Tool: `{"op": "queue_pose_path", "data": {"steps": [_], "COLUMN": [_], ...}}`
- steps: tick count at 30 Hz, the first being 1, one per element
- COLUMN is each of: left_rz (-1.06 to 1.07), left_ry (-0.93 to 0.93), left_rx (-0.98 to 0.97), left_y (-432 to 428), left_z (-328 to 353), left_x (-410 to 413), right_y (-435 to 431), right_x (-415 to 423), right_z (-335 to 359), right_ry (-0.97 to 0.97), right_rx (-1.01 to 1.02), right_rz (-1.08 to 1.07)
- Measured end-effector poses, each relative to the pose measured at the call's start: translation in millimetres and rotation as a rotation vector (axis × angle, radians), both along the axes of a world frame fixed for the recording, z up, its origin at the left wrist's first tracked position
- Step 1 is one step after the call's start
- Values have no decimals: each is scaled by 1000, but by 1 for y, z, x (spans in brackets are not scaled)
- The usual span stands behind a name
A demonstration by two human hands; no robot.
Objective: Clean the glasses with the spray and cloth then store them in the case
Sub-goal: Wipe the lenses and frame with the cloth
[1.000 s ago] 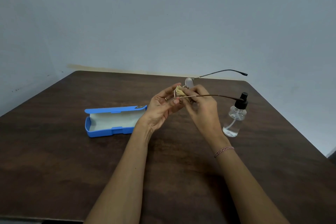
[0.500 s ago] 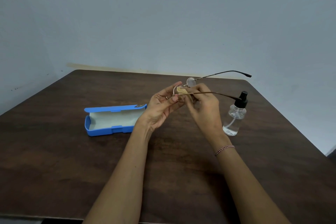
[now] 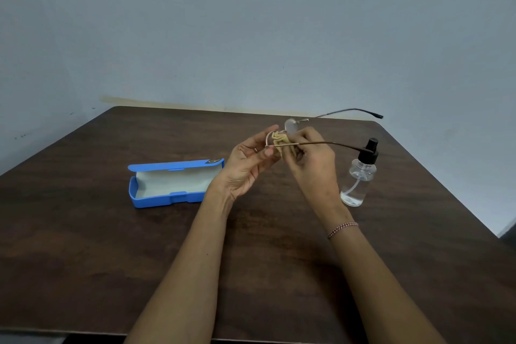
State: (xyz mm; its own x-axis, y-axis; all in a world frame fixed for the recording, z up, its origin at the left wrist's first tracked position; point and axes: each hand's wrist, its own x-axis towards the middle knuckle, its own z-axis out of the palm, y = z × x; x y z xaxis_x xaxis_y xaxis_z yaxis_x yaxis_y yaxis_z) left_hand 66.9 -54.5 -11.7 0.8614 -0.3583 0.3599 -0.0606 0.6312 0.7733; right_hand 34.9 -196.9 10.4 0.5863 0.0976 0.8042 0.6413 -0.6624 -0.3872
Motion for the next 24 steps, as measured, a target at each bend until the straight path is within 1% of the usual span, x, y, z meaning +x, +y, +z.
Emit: {"op": "queue_pose_path", "data": {"steps": [4, 12, 14, 19, 24], "left_rz": [-21, 43, 34, -9, -8], "left_ry": [-1, -6, -4, 20, -4], "left_rx": [27, 29, 38, 94, 102], "left_y": [-1, -1, -2, -3, 0], "left_z": [2, 1, 1, 0, -3], "left_x": [-1, -1, -1, -2, 0], "right_y": [0, -1, -6, -9, -7], "right_x": [2, 1, 4, 7, 5], "right_z": [3, 2, 2, -2, -3], "right_ry": [-22, -96, -104, -77, -113], "right_rx": [52, -1, -14, 18, -53], "right_rz": [-16, 185, 182, 46, 143]}}
